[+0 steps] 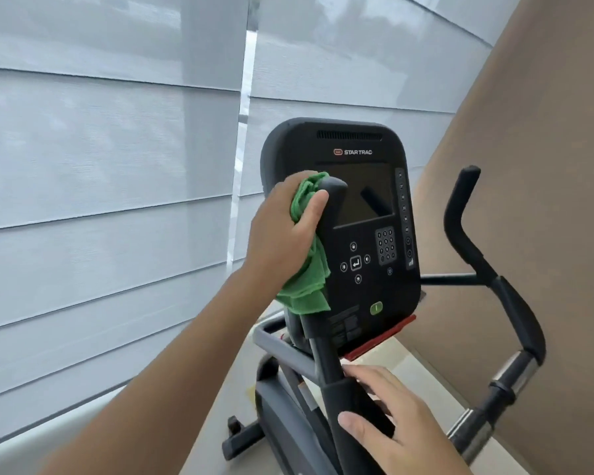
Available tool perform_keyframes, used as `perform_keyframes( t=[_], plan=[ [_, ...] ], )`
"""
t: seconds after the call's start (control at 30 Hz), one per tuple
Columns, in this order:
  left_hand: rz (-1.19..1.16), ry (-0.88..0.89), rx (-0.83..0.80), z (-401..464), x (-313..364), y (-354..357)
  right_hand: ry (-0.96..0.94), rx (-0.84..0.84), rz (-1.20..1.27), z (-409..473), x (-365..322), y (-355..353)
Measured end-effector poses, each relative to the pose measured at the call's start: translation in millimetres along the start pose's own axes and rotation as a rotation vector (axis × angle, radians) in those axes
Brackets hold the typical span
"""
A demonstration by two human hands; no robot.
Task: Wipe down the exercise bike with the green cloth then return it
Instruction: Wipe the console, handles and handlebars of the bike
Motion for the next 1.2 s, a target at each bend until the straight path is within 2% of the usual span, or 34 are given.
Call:
perform_keyframes(
  t=[0.07, 0.3, 0.57, 0.77, 0.83, 0.97, 1.13, 1.2],
  plan=[
    [0.01, -0.011, 0.009, -6, -3, 3, -0.051, 0.039, 0.008, 2, -13, -5],
    [0.055, -0.036, 0.009, -44, -24, 6, -0.009, 0.131, 0.057, 13, -18, -17],
    [0.041, -0.123, 0.003, -126, -42, 17, -0.039, 0.145, 0.084, 20, -14, -19],
    [-0.198, -0.284, -0.09, -193, -69, 30, -0.094, 0.059, 0.2, 18, -13, -18],
    [-0.211, -0.29, -0.095, -187, -67, 27, -0.089, 0.033, 0.218, 18, -12, -18],
    [-0.206, -0.271, 0.047, -136, -65, 8, -0.024, 0.078, 0.208, 18, -4, -20],
    [-0.148, -0.158, 0.176, -42, -43, -9, 0.015, 0.078, 0.228, 17, -1, -21],
    [-0.115, -0.104, 0.18, -16, -25, -7, -0.004, 0.063, 0.18, 22, -6, -26]
  ],
)
Point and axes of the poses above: each hand's wrist, its own z-axis towards the middle knuckle, its own y-axis out of the palm, x = y × z, the point moved 9 cm from there along z, towards the middle knuckle, and after that the axes turned 3 degrees about -x, right-handed, at the moved point
